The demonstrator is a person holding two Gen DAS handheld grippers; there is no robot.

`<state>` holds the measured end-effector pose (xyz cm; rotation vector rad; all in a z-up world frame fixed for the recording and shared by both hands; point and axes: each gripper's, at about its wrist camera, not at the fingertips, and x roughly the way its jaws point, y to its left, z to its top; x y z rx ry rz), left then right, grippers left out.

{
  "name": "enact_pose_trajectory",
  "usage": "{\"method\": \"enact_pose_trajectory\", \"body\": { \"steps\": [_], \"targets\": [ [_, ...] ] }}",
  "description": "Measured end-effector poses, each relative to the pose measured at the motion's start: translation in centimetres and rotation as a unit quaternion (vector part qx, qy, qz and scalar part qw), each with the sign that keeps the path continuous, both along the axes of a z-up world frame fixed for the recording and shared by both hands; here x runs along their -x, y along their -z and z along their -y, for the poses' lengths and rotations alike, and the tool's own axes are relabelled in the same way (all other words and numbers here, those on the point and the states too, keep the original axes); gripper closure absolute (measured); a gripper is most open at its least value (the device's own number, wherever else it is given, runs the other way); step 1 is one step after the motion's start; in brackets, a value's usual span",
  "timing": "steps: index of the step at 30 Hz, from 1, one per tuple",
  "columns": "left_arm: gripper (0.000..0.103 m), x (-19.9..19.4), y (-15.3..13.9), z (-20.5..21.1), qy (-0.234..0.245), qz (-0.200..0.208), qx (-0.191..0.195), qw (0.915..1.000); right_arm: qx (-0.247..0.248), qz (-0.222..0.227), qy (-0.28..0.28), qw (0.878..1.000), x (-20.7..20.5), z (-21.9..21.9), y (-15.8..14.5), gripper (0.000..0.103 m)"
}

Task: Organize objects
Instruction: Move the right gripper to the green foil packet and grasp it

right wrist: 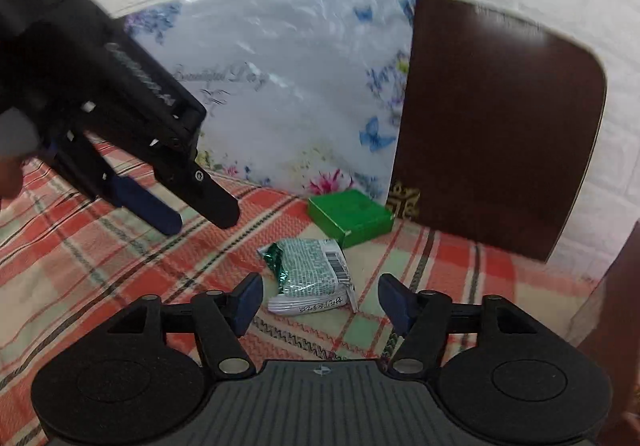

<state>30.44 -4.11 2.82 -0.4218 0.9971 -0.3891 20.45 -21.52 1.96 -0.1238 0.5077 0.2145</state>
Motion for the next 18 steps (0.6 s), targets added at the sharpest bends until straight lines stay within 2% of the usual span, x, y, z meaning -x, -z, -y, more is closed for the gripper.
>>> {"method": "enact_pose_trajectory", "body": {
  "steps": [2,4,5,6,7,8,9,11,13,18],
  "targets": [
    [0.034,-0.6,0.7,0.3,0.003,-0.003,0.026,0.9996,-0.024,-0.023,-0.005,0.999,-1.9,0.3,0.5,0.037],
    [0.035,-1.2,1.3,0.6,0.003,-0.004,0.047,0.9989,-0.041,-0.046,-0.015,0.998,-3.5,0.3,1.4,0.037],
    [0.04,-1.5,1.8,0.9,0.006,-0.01,0.048,0.9988,-0.04,-0.057,-0.017,0.997,-4.2,0.1,2.0,0.038],
    [0.05,-1.7,2.6,1.3,0.011,-0.023,0.041,0.9988,-0.033,-0.057,-0.018,0.998,-4.5,-0.3,2.6,0.041],
    [0.066,-1.8,3.5,1.6,0.013,-0.041,0.03,0.9986,-0.025,-0.044,-0.02,0.999,-4.3,-0.6,2.7,0.046],
    [0.067,-1.5,4.1,1.4,0.012,-0.05,0.042,0.9978,-0.02,-0.042,-0.023,0.999,-4.1,-0.9,2.6,0.054],
    [0.068,-0.9,4.2,1.1,0.012,-0.051,0.054,0.9972,-0.017,-0.042,-0.022,0.999,-3.8,-1.2,2.5,0.056],
    [0.069,1.1,3.9,0.9,0.02,-0.05,0.051,0.9973,-0.008,-0.038,-0.015,0.999,-2.4,-1.6,2.6,0.057],
    [0.069,3.8,3.6,0.9,0.027,-0.043,0.04,0.9979,-0.019,-0.039,-0.014,0.999,-0.3,-1.7,2.4,0.057],
    [0.069,10.0,2.6,1.3,0.037,-0.033,0.031,0.9983,-0.031,-0.032,-0.002,0.999,6.9,-2.3,2.2,0.057]
  ]
}}
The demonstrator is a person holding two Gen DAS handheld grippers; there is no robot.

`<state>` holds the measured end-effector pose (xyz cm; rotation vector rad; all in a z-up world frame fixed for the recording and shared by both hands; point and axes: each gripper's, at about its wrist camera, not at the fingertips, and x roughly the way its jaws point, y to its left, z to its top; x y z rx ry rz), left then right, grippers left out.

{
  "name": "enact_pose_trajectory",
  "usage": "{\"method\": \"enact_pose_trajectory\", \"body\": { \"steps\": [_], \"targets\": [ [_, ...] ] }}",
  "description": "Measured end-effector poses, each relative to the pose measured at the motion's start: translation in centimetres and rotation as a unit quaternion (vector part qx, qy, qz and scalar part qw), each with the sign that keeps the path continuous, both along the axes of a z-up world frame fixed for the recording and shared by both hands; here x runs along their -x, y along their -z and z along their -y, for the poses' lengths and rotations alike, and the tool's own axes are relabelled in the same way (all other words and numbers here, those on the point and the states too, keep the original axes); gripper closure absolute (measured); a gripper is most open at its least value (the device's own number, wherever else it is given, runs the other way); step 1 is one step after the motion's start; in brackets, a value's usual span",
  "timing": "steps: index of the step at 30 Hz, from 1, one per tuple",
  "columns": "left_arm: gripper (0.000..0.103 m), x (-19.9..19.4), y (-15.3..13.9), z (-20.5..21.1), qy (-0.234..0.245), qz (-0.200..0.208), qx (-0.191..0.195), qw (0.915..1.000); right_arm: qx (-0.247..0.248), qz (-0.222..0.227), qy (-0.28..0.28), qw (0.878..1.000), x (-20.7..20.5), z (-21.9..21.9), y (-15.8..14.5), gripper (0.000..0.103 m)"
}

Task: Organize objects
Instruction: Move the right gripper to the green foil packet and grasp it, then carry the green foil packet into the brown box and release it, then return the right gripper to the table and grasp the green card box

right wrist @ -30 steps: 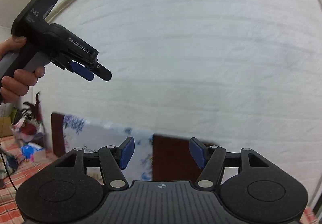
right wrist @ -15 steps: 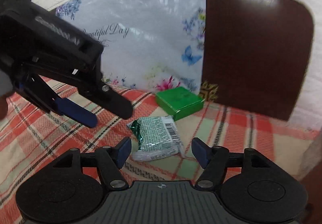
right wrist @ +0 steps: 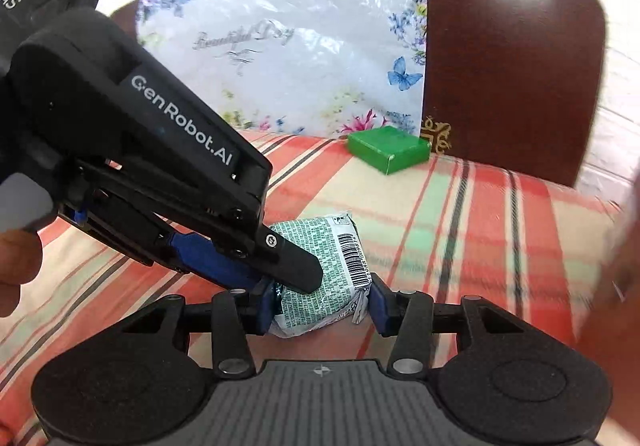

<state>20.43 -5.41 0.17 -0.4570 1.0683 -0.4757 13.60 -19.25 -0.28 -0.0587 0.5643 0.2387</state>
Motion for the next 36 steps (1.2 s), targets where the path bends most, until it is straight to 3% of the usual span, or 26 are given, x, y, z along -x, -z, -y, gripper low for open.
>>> {"method": "enact_pose_trajectory", "body": {
  "steps": [6,12,16,20,23,24,26,33,36],
  "targets": [
    [0.069,3.1,-5.1,3.7,0.032,0.053,-0.011,0.998,0.001,0.039,0.017,0.999,5.5,1.8,-3.2,0.057],
    [0.068,4.9,-10.6,12.1,0.106,0.132,-0.012,0.9855,0.005,0.115,0.078,0.99,9.0,8.0,-8.7,0.057],
    [0.069,4.4,-10.3,18.2,0.153,0.136,-0.012,0.9788,0.005,0.125,0.134,0.983,10.1,13.1,-9.6,0.057],
    [0.068,3.6,-8.8,23.1,0.179,0.132,-0.022,0.9747,-0.014,0.103,0.187,0.977,10.3,18.0,-8.6,0.057],
    [0.065,3.5,-8.5,25.6,0.175,0.155,-0.061,0.9705,-0.026,0.088,0.213,0.973,10.0,20.7,-7.7,0.053],
    [0.063,3.4,-8.4,26.0,0.17,0.166,-0.078,0.9683,-0.028,0.083,0.22,0.972,9.8,21.3,-7.3,0.044],
    [0.063,3.0,-8.3,25.5,0.16,0.171,-0.092,0.9678,-0.025,0.079,0.235,0.968,9.5,22.0,-6.7,0.037],
    [0.063,2.4,-9.3,18.6,0.1,0.173,-0.083,0.9763,-0.023,0.117,0.243,0.963,9.6,21.0,-7.0,0.04],
    [0.062,2.3,-9.7,15.3,0.054,0.19,-0.108,0.9742,-0.016,0.148,0.224,0.963,9.9,19.3,-8.3,0.04]
  ]
}}
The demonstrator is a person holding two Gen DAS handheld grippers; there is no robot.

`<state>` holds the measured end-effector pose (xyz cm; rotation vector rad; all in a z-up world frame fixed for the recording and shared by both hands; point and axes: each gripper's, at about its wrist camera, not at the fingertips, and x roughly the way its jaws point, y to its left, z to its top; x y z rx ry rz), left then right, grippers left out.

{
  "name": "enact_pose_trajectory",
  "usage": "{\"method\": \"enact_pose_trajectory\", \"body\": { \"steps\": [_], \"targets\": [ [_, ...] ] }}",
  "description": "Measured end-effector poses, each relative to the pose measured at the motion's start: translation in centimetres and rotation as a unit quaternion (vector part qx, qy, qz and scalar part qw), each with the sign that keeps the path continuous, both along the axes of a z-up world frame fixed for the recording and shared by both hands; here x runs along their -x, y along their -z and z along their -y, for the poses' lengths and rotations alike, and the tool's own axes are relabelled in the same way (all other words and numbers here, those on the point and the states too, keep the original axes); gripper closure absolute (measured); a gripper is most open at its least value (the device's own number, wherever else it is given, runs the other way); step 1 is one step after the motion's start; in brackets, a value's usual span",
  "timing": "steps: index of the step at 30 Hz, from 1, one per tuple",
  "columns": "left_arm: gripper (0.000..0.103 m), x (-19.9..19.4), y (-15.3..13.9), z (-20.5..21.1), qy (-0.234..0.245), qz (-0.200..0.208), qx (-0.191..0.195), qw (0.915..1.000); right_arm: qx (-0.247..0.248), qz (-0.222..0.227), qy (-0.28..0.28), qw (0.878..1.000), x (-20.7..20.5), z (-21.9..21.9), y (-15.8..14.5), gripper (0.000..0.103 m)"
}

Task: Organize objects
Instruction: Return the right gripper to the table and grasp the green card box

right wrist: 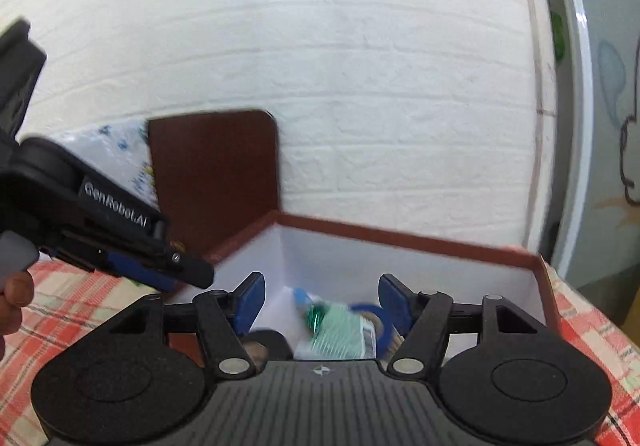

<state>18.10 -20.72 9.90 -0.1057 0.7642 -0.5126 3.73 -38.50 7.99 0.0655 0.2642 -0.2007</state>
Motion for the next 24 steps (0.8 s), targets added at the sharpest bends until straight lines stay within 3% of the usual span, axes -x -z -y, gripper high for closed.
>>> {"method": "enact_pose_trajectory", "body": {
  "steps": [5,9,14,17,18,20,24],
  "targets": [
    [0.057,-0.9,1.7,-7.7,-0.08,0.041,-0.072,0.9934,0.02,0.023,-0.076,0.997,-0.8,-5.7,-2.3,0.04],
    [0.056,-2.8,5.1,-14.2,-0.145,0.045,-0.111,0.9822,0.004,-0.02,-0.146,0.989,-6.5,-10.5,-1.2,0.04],
    [0.056,-5.0,10.2,-20.3,-0.188,0.007,-0.091,0.9779,0.003,-0.084,-0.178,0.98,-12.7,-15.9,3.0,0.039],
    [0.047,-3.2,11.9,-20.7,-0.164,0.091,-0.093,0.9778,0.036,-0.088,-0.176,0.98,-18.2,-17.6,5.5,0.013],
    [0.046,-2.7,12.2,-20.7,-0.163,0.108,-0.087,0.9769,0.053,-0.088,-0.171,0.98,-20.3,-18.1,6.0,0.012],
    [0.038,-3.0,12.1,-21.0,-0.159,0.107,-0.067,0.9791,0.101,-0.087,-0.162,0.978,-23.8,-19.0,6.8,0.01],
    [0.036,-3.1,12.2,-21.5,-0.157,0.108,-0.041,0.9808,0.163,-0.12,-0.154,0.967,-29.2,-20.2,8.2,0.004]
  ]
}}
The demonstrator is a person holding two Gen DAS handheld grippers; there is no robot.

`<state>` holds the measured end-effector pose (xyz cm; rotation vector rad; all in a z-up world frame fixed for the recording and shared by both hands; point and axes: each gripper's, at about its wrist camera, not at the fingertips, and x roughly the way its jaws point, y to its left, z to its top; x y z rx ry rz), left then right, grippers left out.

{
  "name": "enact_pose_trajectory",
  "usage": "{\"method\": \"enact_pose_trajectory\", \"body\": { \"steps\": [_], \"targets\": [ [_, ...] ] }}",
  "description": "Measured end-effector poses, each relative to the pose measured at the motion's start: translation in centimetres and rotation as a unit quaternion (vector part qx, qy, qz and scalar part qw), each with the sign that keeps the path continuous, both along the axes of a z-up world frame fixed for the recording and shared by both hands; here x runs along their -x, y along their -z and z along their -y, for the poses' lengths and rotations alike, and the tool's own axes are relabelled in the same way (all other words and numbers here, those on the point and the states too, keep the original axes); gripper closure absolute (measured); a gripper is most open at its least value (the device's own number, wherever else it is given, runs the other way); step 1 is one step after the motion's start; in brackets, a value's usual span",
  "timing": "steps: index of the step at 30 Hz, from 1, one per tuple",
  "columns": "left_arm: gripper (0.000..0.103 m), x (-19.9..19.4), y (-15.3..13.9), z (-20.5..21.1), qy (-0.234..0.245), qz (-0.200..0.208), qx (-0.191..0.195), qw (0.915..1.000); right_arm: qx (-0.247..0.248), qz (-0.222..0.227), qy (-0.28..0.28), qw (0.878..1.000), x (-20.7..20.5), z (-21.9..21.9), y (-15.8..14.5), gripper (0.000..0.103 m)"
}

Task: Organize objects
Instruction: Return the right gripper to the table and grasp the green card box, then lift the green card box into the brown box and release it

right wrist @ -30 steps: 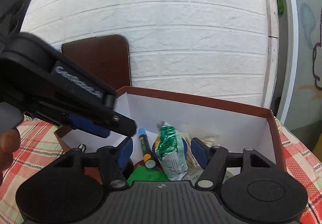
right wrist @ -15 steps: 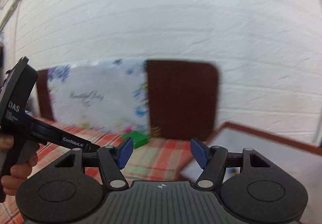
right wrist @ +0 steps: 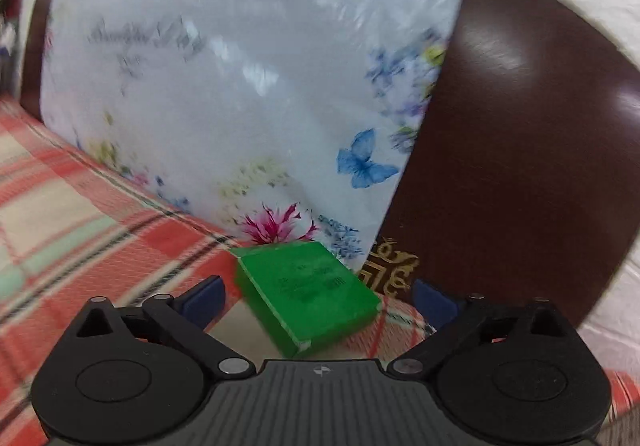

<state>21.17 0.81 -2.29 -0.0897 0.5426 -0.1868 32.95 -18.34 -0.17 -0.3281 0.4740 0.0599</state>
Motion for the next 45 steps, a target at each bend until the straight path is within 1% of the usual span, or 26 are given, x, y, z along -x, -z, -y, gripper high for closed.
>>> {"method": "enact_pose_trajectory", "body": {
  "steps": [1,2,3,5,7,10,13,16,18,19,21,23,24,26,27,28,30,33,36,38,40,41,42,43,44,45],
  "targets": [
    [0.035,0.1,0.0,0.1,0.001,0.001,0.0,1.0,-0.007,-0.011,-0.003,1.0,-0.8,0.1,0.0,0.004],
    [0.035,0.0,0.1,0.1,0.001,0.001,0.001,1.0,-0.023,-0.019,-0.004,1.0,-1.4,0.4,-0.1,0.009],
    [0.035,0.0,0.1,0.1,0.001,0.001,0.002,1.0,-0.039,-0.032,-0.008,0.999,-1.7,0.7,-0.2,0.025],
    [0.035,0.0,0.1,0.2,0.001,0.001,0.0,1.0,-0.068,-0.043,-0.01,0.997,-1.1,1.1,-0.3,0.024],
    [0.035,0.0,0.2,0.4,0.0,0.001,-0.007,1.0,-0.068,-0.043,-0.009,0.997,0.8,1.0,-0.3,0.024],
    [0.034,0.0,0.2,0.6,0.001,-0.001,-0.015,0.9999,-0.089,-0.048,-0.003,0.995,5.9,1.4,-0.2,0.023],
    [0.034,-0.1,0.2,0.9,0.001,-0.003,-0.03,0.9996,-0.095,-0.06,-0.011,0.994,12.8,1.9,0.0,0.023],
    [0.033,0.0,0.1,1.8,0.0,-0.008,-0.062,0.998,-0.097,-0.07,-0.015,0.993,19.8,2.7,0.0,0.023],
    [0.032,0.4,-0.2,2.7,-0.005,-0.016,-0.084,0.9963,-0.107,-0.075,-0.002,0.991,24.1,3.7,0.0,0.023],
    [0.032,0.9,-0.4,3.1,-0.006,-0.023,-0.085,0.9961,-0.108,-0.075,0.007,0.991,26.1,4.2,0.1,0.023],
    [0.033,2.2,-1.0,4.3,0.008,-0.042,-0.072,0.9965,-0.102,-0.07,0.034,0.992,29.0,4.7,0.4,0.022],
    [0.033,4.0,-1.8,5.9,0.047,-0.066,-0.037,0.996,-0.104,-0.063,0.068,0.99,31.6,5.6,0.2,0.019],
    [0.033,4.9,-2.3,7.0,0.072,-0.084,-0.019,0.9937,-0.114,-0.06,0.081,0.988,32.8,6.1,0.2,0.01],
    [0.033,6.7,-3.1,9.0,0.12,-0.124,0.016,0.9848,-0.14,-0.057,0.081,0.985,34.9,7.1,0.0,0.004],
    [0.032,7.7,-3.3,9.9,0.143,-0.141,0.036,0.9789,-0.147,-0.059,0.074,0.985,35.7,7.3,0.0,0.004],
    [0.031,8.6,-3.5,10.7,0.16,-0.155,0.048,0.9737,-0.145,-0.063,0.069,0.985,36.2,7.4,0.0,0.004],
    [0.031,10.0,-3.7,12.1,0.174,-0.18,0.054,0.9666,-0.13,-0.073,0.069,0.986,36.7,7.4,0.4,0.004],
    [0.031,11.3,-3.5,13.0,0.194,-0.222,0.077,0.9525,-0.135,-0.079,0.056,0.986,36.4,7.6,0.4,0.004],
    [0.03,12.2,-2.5,13.8,0.203,-0.258,0.083,0.9407,-0.112,-0.084,0.038,0.989,35.8,7.8,0.2,0.003],
    [0.025,12.3,-2.1,14.3,0.205,-0.258,0.082,0.9405,-0.109,-0.096,0.023,0.989,35.3,8.3,0.2,0.003],
    [0.025,12.0,-2.1,15.1,0.208,-0.255,0.079,0.9411,-0.11,-0.104,0.011,0.988,34.7,8.9,0.3,0.003],
    [0.028,11.7,-2.1,15.5,0.212,-0.254,0.077,0.9405,-0.113,-0.109,0.006,0.988,34.4,9.1,0.3,0.003],
    [0.033,11.7,-2.1,15.9,0.216,-0.25,0.071,0.9411,-0.121,-0.116,-0.001,0.986,34.2,9.3,0.4,0.007],
    [0.042,11.5,-2.2,16.4,0.219,-0.245,0.061,0.9425,-0.13,-0.115,-0.01,0.985,34.1,9.5,0.4,0.016],
    [0.046,11.4,-2.4,16.8,0.221,-0.239,0.052,0.9439,-0.134,-0.108,-0.024,0.985,34.4,9.4,0.3,0.039],
    [0.05,11.3,-3.0,17.0,0.223,-0.232,0.044,0.9458,-0.135,-0.104,-0.026,0.985,34.6,9.5,0.2,0.04]
  ]
}}
